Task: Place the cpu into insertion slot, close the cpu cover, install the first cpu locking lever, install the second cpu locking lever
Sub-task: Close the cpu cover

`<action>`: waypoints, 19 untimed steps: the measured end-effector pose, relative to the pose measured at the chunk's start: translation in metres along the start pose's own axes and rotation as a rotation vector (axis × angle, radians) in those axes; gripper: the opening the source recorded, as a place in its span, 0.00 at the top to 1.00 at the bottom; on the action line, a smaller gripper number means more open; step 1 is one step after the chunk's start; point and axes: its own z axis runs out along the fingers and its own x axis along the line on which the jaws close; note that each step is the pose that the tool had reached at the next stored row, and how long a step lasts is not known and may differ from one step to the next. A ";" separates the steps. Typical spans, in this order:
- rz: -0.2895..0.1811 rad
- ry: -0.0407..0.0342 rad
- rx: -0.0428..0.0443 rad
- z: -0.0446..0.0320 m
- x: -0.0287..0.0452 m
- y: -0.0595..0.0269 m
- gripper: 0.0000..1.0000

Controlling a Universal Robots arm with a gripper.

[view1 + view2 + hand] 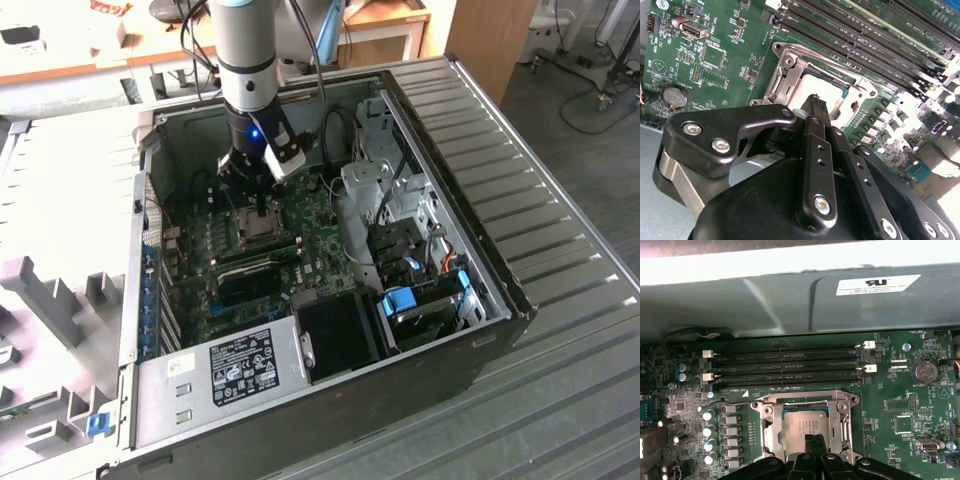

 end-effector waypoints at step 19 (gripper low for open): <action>-0.001 -0.0219 -0.0004 0.0051 0.0236 -0.0019 0.90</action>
